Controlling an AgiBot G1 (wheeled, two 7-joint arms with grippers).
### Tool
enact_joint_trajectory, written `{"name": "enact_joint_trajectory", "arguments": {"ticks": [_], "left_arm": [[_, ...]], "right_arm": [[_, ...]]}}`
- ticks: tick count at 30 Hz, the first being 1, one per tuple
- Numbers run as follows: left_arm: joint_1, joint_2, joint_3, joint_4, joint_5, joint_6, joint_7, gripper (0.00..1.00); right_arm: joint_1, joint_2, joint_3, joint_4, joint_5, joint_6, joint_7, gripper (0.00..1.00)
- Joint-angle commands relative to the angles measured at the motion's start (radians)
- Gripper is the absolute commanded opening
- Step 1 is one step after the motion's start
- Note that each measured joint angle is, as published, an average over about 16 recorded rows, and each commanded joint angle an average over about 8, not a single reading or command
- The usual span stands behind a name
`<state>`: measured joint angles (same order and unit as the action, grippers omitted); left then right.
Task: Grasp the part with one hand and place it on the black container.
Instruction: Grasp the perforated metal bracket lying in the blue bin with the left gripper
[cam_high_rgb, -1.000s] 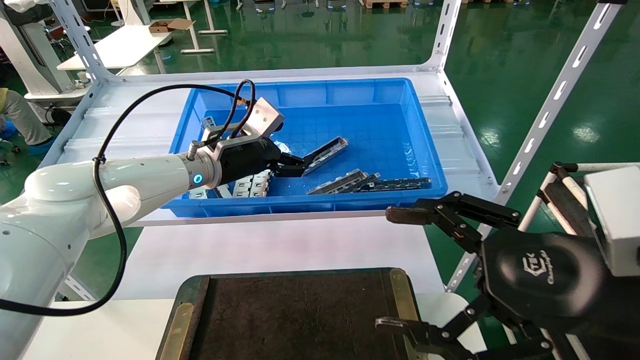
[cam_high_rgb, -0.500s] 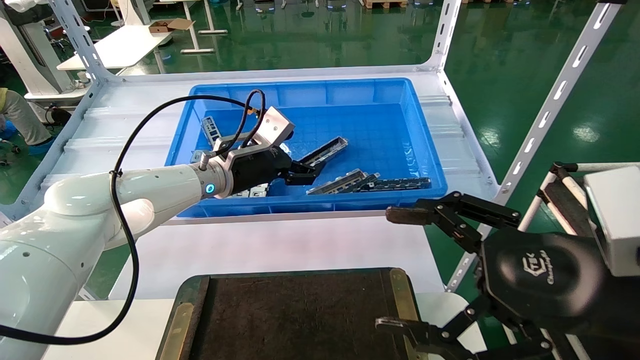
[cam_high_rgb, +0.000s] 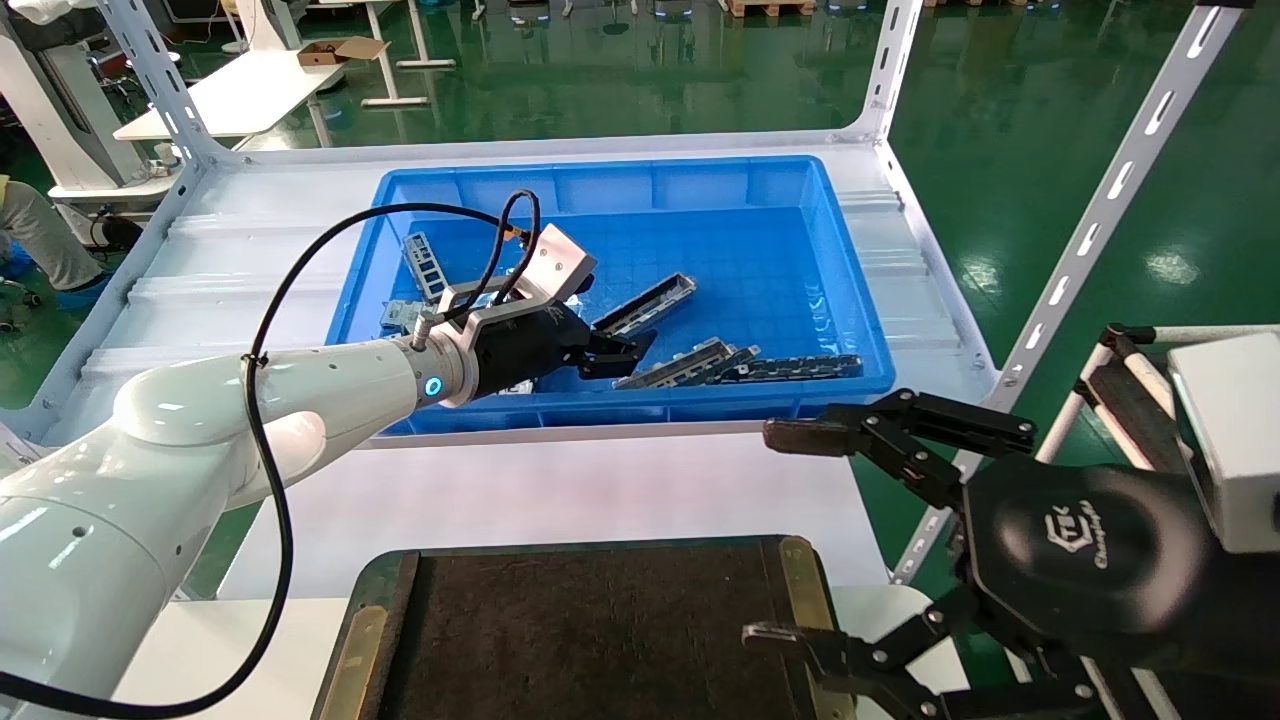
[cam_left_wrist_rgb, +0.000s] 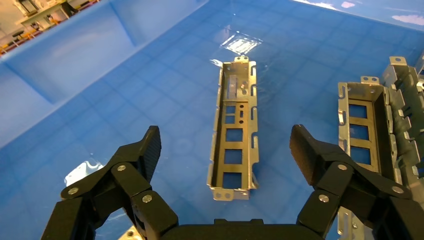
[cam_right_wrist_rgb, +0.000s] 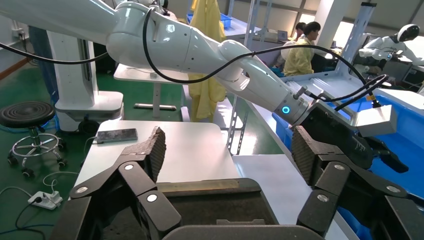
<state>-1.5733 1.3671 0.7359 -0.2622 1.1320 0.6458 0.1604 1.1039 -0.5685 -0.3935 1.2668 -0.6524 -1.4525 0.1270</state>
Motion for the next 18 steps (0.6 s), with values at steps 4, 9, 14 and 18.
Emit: {"name": "enact_joint_trajectory", "arguments": {"ticks": [4,9,14,18], "left_arm": [[0.006,-0.001,0.037,-0.011,-0.024,-0.015,-0.02,0.0],[0.009,-0.001,0.07,-0.016,-0.048,-0.027,-0.034,0.0],[0.01,-0.002,0.1,-0.019,-0.071,-0.038,-0.042,0.0],[0.008,-0.003,0.122,-0.02,-0.09,-0.045,-0.046,0.0]], "right_arm": [[0.0,0.0,0.0,0.0,0.0,0.0,0.0,0.0],[0.0,0.0,0.0,0.0,0.0,0.0,0.0,0.0],[0.0,0.0,0.0,0.0,0.0,0.0,0.0,0.0],[0.0,0.0,0.0,0.0,0.0,0.0,0.0,0.0]]}}
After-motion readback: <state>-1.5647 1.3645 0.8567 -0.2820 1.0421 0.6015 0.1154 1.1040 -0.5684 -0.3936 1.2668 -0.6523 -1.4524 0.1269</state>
